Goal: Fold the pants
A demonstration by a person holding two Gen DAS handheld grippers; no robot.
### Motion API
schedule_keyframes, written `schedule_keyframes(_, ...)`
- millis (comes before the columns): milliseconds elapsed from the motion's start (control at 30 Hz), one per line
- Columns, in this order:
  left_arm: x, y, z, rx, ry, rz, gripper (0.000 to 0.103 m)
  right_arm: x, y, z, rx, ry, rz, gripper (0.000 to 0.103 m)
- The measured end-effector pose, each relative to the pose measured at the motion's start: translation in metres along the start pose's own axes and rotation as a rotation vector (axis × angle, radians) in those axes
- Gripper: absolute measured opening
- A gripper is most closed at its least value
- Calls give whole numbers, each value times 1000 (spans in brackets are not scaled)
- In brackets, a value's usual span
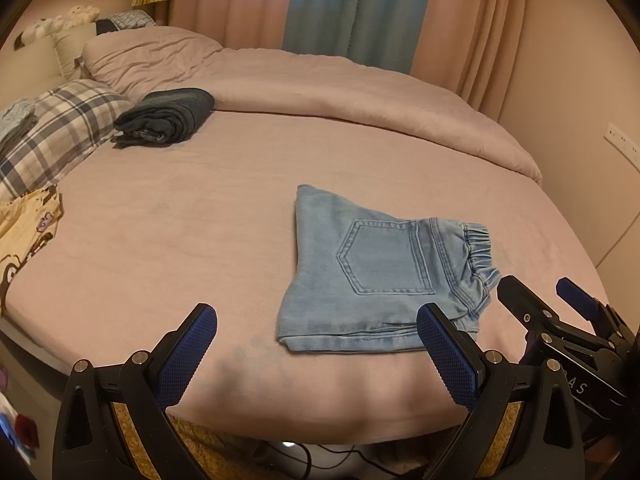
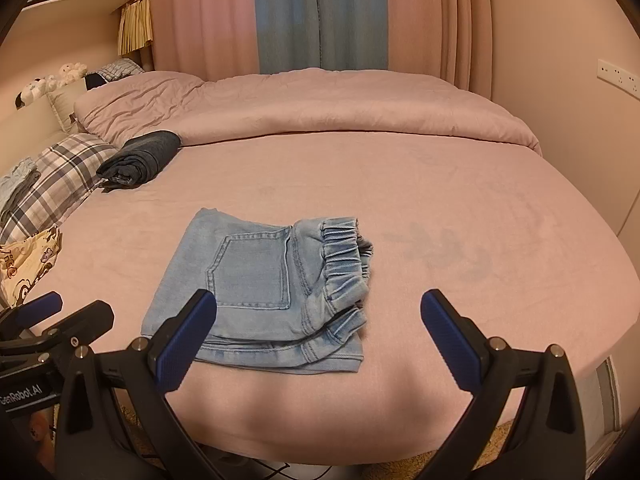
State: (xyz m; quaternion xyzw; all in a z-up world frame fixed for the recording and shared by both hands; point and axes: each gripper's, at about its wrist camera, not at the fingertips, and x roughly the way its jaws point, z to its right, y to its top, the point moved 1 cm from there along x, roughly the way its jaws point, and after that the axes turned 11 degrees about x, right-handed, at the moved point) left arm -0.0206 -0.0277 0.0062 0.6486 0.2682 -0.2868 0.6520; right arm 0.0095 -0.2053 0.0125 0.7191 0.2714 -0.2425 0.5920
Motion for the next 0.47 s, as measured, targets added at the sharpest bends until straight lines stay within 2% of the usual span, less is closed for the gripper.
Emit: schedule_keyframes(467,-1,3,1,7,-3,8,100,0,-1,-1,0,-1,-2,103)
